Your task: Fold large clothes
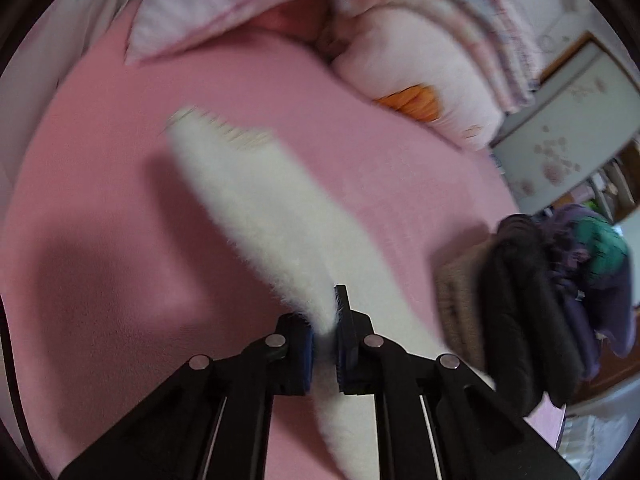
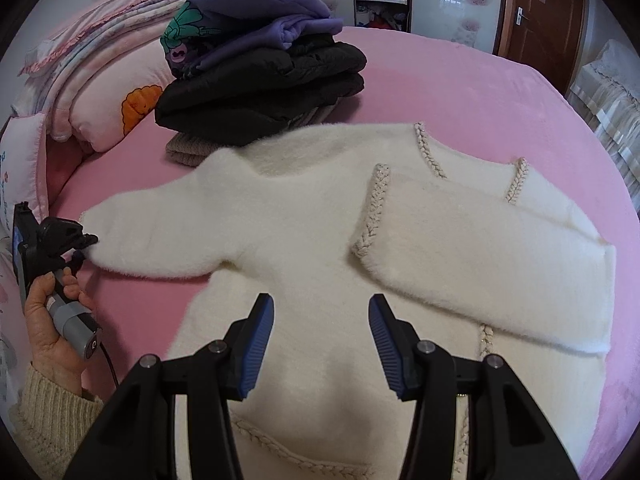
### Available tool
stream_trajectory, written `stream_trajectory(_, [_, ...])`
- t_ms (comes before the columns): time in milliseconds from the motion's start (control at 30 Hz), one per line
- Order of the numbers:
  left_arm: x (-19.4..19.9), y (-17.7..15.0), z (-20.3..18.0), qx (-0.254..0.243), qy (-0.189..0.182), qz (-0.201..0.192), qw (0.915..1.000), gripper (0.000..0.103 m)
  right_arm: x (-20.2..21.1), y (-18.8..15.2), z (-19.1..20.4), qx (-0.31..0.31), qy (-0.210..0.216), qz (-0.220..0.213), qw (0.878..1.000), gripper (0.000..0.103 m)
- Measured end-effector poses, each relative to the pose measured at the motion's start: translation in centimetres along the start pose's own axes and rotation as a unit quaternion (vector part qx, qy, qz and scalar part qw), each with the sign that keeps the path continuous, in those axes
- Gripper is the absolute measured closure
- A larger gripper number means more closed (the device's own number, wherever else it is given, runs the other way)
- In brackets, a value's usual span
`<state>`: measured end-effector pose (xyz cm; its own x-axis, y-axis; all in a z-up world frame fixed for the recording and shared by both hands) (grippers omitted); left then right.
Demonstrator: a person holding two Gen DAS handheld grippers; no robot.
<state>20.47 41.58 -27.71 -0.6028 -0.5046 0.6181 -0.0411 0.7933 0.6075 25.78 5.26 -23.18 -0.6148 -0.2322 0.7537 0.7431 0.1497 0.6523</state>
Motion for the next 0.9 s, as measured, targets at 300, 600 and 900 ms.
stream_trajectory(300, [12.6, -5.8, -19.7, -0.177, -0.232, -0.041, 0.9556, 0.097, 3.8, 0.5, -5.5, -0.042, -0.014, -0.035, 0.998, 0.053])
stream_trajectory(600, [14.9, -30.9, -28.6, -0.454, -0.340, 0.141, 0.8117, 0.077, 7.1, -3.6, -17.5, -0.131, -0.085, -0.037, 0.987, 0.053])
stream_trajectory(900, [15.8, -39.8, -24.5, -0.500, -0.339, 0.232, 0.7626, 0.061, 7.4, -8.3, -24.6, -0.187, -0.126, -0.012, 0.974, 0.053])
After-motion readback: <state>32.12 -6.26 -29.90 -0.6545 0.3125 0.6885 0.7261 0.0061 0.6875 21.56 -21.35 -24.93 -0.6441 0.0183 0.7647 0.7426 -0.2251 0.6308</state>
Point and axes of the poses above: each gripper's, at about its wrist camera, not at the fingertips, and x roughly against the way its jaws point, z to its left, y to its top, the point moved 10 cm from there along -x, roughly the way its jaws point, and after that the axes turned 8 degrees about -z, right-handed, at the moved point
